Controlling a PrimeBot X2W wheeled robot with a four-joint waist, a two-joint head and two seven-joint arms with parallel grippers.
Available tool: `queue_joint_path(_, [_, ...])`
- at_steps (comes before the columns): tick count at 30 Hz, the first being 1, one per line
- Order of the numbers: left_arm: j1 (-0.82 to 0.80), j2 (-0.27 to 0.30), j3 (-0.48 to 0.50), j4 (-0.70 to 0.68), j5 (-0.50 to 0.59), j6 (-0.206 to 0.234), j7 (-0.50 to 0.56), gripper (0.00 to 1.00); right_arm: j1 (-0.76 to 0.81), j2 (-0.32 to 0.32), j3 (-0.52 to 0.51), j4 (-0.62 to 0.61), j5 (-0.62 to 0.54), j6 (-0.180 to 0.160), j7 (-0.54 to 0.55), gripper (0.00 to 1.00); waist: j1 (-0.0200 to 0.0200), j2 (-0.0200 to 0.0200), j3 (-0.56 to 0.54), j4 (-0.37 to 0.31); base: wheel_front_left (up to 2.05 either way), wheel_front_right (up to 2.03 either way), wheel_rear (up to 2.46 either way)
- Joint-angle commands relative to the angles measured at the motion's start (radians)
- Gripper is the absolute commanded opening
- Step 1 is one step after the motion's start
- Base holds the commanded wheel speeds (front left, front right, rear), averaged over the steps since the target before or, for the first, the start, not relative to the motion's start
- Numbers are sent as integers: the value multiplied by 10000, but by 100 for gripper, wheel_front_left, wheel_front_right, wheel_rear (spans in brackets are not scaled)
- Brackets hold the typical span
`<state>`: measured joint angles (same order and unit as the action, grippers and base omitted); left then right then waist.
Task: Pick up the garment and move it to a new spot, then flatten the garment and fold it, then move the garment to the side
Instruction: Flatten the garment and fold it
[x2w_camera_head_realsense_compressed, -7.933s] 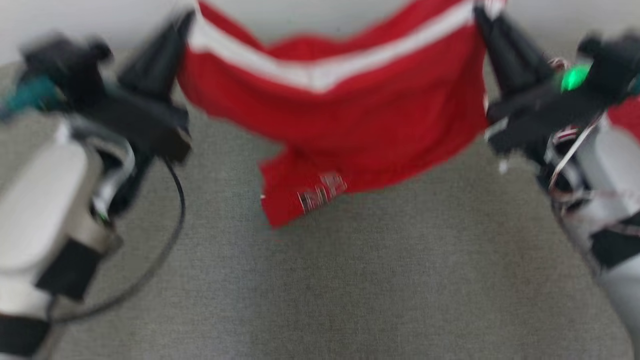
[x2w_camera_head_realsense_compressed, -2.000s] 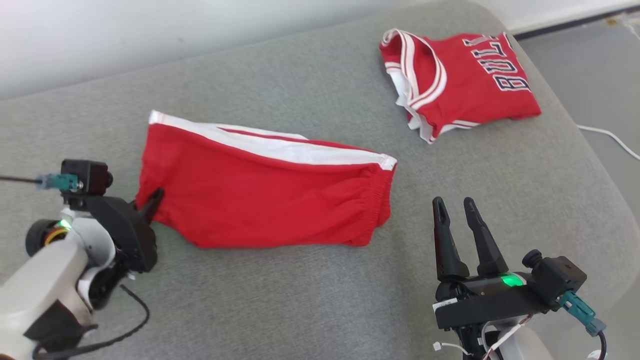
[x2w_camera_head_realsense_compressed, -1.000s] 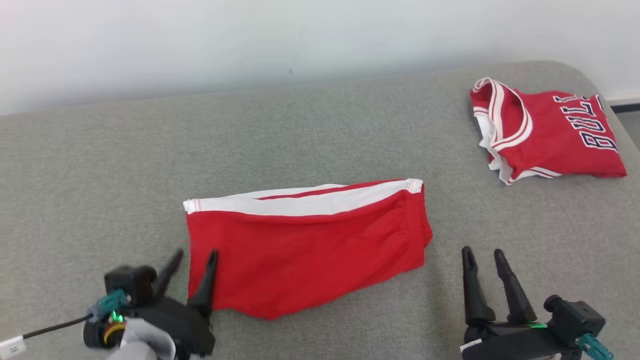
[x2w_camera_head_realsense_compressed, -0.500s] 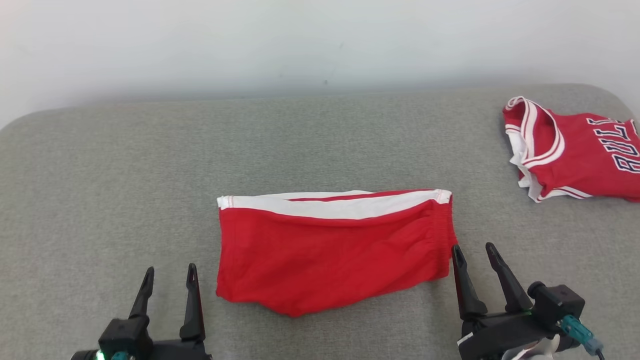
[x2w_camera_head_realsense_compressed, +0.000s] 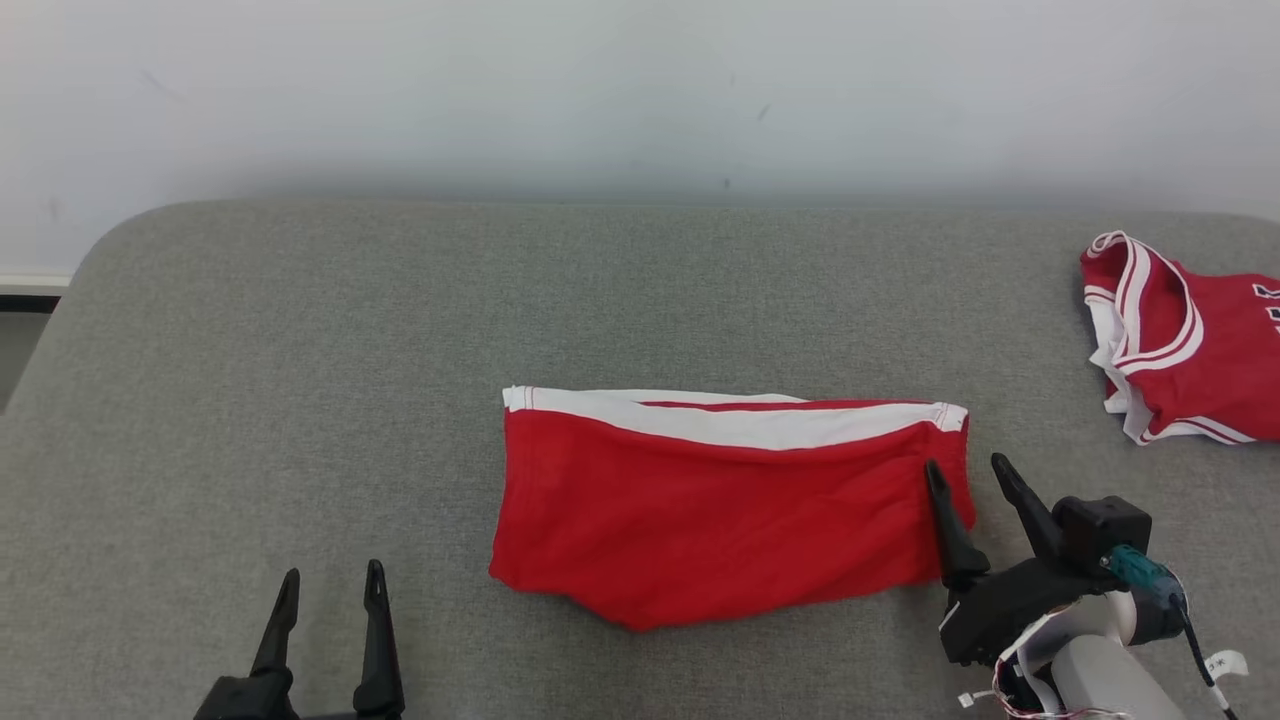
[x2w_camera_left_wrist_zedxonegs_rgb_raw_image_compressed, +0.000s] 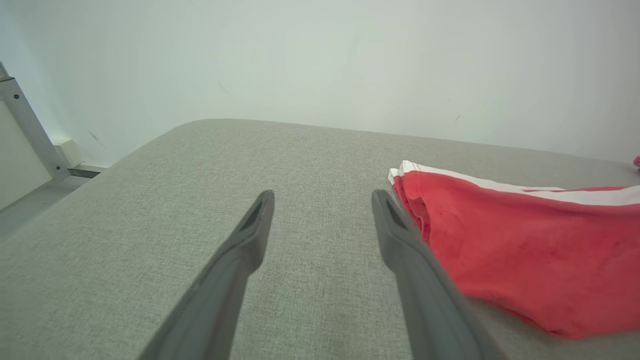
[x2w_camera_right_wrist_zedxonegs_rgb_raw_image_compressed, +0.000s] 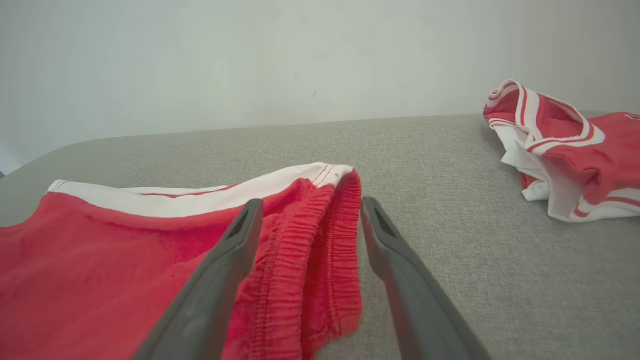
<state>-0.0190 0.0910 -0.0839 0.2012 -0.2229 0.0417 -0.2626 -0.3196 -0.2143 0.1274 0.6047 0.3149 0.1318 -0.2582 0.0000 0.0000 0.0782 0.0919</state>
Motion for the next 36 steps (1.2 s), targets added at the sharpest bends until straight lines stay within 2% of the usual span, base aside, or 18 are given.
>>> queue_joint_path(1, [107, -92, 105, 28, 148, -105, -27, 100, -243, -56, 19, 341, 39, -29, -12, 100, 0, 0, 15, 137, 0, 0, 0])
queue_joint_path(9, [-53, -333, 455, 202, 489, -586, -27, 100, -1401, -66, 316, 2753, 107, -29, 108, 100, 0, 0, 155, 343, 0, 0, 0])
queue_joint_path(13, [-99, -389, 486, 287, 593, -680, -27, 100, -1734, 43, 397, 3730, 422, -29, 177, 100, 0, 0, 182, 439, 0, 0, 0])
queue_joint_path(21, [-232, -413, 369, 419, 548, -799, -27, 100, -2136, 225, 788, 4642, 1349, -29, 520, 100, 0, 0, 241, 602, 0, 0, 0])
queue_joint_path(22, [-234, -412, 342, 430, 504, -792, -27, 100, -2174, 246, 893, 4713, 1513, -28, 613, 77, 0, 0, 244, 615, 0, 0, 0])
queue_joint_path(23, [-235, -412, 312, 445, 472, -780, -27, 100, -2190, 268, 959, 4750, 1727, -28, 706, 45, 0, 0, 243, 628, 0, 0, 0])
queue_joint_path(24, [-234, -411, 281, 459, 441, -767, -27, 100, -2197, 287, 1023, 4762, 1926, -28, 790, 7, 0, 0, 239, 637, 0, 0, 0])
queue_joint_path(25, [-225, -412, 254, 484, 402, -750, -27, 100, -2194, 295, 1113, 4774, 2146, -28, 925, 0, 0, 0, 226, 644, 0, 0, 0])
queue_joint_path(29, [-94, -414, 243, 574, 258, -715, -27, 100, -2149, -85, 1676, 4525, 2940, -29, 1121, 0, 0, 0, 88, 543, 0, 0, 0])
queue_joint_path(36, [145, -412, 192, 559, 111, -622, -28, 100, -2082, -1293, 2412, 3861, 3760, -29, 1106, 0, 0, 0, -200, 157, 0, 0, 0])
